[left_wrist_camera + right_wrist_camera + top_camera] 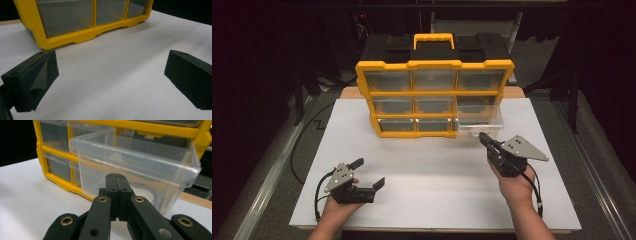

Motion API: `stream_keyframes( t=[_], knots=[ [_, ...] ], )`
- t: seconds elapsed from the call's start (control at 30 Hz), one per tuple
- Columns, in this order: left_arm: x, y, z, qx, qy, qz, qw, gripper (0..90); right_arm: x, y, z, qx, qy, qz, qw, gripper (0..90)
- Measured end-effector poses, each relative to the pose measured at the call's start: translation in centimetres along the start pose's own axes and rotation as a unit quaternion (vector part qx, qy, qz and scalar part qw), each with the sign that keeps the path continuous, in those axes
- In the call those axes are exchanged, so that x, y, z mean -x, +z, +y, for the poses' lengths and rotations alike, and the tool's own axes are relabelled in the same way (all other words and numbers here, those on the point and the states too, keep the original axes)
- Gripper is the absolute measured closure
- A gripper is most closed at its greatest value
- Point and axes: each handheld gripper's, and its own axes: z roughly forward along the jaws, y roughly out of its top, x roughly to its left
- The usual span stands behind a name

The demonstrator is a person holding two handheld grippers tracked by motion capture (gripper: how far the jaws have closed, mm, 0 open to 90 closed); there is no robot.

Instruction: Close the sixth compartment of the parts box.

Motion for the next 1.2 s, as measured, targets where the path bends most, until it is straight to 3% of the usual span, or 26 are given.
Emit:
stream_keyframes(
  t=[1.2],
  knots=[
    [-0.03, -0.15, 0.03, 0.006, 0.001, -0.003, 1.0, 0.4, 0.63, 0.71, 1.12, -0.002, -0.004, -0.017, 0.9999, 90.0]
  ],
)
